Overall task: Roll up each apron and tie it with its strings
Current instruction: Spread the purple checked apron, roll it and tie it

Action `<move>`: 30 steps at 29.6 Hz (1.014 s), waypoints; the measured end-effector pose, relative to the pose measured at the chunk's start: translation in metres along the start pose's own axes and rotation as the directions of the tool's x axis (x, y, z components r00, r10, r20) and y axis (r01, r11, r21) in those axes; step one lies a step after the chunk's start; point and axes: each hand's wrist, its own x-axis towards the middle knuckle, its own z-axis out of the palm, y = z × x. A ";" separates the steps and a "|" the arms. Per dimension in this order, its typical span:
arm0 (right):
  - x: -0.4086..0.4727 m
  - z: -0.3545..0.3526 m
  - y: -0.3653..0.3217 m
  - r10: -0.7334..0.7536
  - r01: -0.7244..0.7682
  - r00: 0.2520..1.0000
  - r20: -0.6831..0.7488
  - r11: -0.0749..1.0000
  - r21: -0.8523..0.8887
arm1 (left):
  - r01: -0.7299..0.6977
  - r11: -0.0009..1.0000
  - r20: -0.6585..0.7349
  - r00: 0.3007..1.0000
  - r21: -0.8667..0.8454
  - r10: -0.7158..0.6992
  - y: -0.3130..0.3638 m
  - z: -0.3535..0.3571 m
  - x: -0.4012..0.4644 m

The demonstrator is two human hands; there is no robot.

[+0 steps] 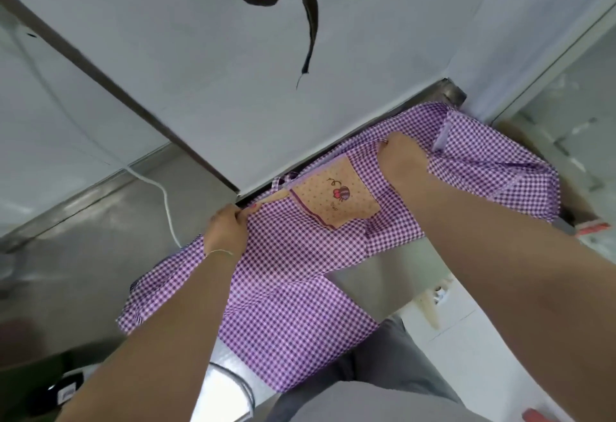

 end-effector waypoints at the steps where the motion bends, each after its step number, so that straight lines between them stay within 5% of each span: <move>1: 0.007 -0.001 -0.004 0.017 -0.019 0.999 0.051 0.999 0.039 | 0.037 0.999 0.013 0.999 0.021 -0.037 0.003 0.002 0.003; 7: 0.016 0.026 -0.009 -0.042 -0.087 0.964 0.264 0.883 0.460 | 0.140 0.990 0.061 0.989 -0.029 -0.138 0.009 0.008 0.008; 10: 0.001 0.045 0.000 -0.251 0.217 0.897 0.363 0.967 0.132 | 0.135 0.987 0.134 0.983 -0.085 -0.123 0.016 0.012 0.001; 13: -0.019 0.055 0.000 -0.381 0.532 0.799 0.466 0.810 -0.249 | 0.056 0.998 0.247 0.967 0.018 -0.058 0.014 0.015 -0.010; 21: -0.083 0.070 0.005 -0.298 0.509 0.813 0.501 0.782 -0.360 | -0.157 0.957 0.437 0.899 0.244 0.036 -0.027 0.003 -0.023; 26: -0.110 0.079 0.023 -0.303 0.434 0.847 0.436 0.868 -0.241 | -0.041 0.869 0.193 0.979 0.494 -0.064 -0.032 -0.007 -0.028; 28: -0.106 0.078 0.032 -0.282 0.397 0.864 0.417 0.891 -0.219 | -0.023 0.910 -0.069 0.996 0.414 0.056 -0.029 0.001 -0.034; 30: -0.100 0.077 0.036 -0.290 0.407 0.852 0.436 0.890 -0.203 | -0.239 0.927 -0.232 0.922 0.288 0.309 -0.011 0.016 -0.043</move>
